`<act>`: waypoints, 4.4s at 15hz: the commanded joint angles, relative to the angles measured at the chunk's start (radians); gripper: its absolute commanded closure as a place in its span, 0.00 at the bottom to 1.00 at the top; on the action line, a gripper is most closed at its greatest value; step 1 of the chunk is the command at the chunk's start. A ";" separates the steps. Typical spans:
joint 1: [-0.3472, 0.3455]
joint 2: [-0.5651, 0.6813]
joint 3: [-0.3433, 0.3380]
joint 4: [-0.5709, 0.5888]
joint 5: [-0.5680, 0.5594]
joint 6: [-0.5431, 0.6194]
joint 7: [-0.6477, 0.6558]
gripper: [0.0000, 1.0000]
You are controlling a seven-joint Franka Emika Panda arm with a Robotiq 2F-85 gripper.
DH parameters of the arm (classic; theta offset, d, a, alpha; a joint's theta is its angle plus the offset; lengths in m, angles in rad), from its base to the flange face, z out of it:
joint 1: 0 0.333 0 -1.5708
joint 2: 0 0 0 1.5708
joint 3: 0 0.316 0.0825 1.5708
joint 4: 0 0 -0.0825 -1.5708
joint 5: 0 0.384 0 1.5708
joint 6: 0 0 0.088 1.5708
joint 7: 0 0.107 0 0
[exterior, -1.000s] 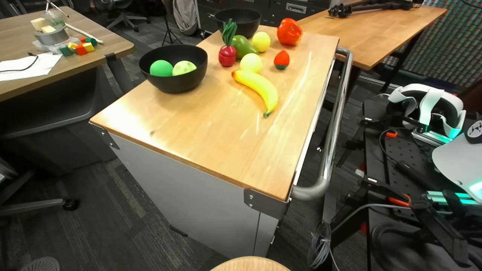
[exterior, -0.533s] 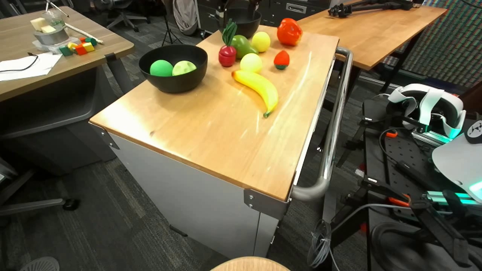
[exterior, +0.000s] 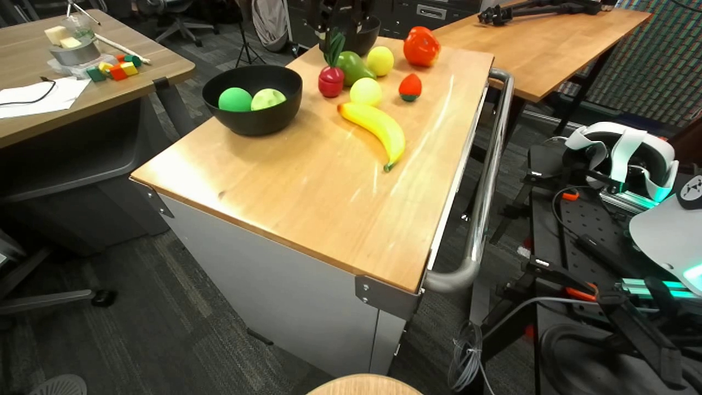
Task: Put the fruits inside the two black bowls
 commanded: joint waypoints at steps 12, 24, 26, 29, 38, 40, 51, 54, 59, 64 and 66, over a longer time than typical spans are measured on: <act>-0.054 -0.089 -0.018 0.085 0.224 0.071 -0.055 0.99; -0.216 0.088 -0.114 0.373 0.338 -0.026 -0.201 0.99; -0.230 0.154 -0.106 0.417 0.355 -0.035 -0.230 0.99; -0.241 0.233 -0.103 0.488 0.337 -0.071 -0.238 0.99; -0.196 0.210 -0.139 0.566 0.110 -0.335 -0.223 0.45; -0.182 0.128 -0.114 0.516 0.102 -0.331 -0.263 0.30; -0.047 -0.079 0.052 0.240 0.285 -0.419 -0.376 0.00; -0.019 -0.090 0.065 0.174 0.284 -0.424 -0.375 0.00; -0.016 -0.085 0.047 0.045 0.355 -0.419 -0.171 0.00; -0.006 -0.059 0.055 0.007 0.429 -0.437 -0.160 0.00; 0.001 -0.061 0.060 -0.007 0.435 -0.437 -0.147 0.00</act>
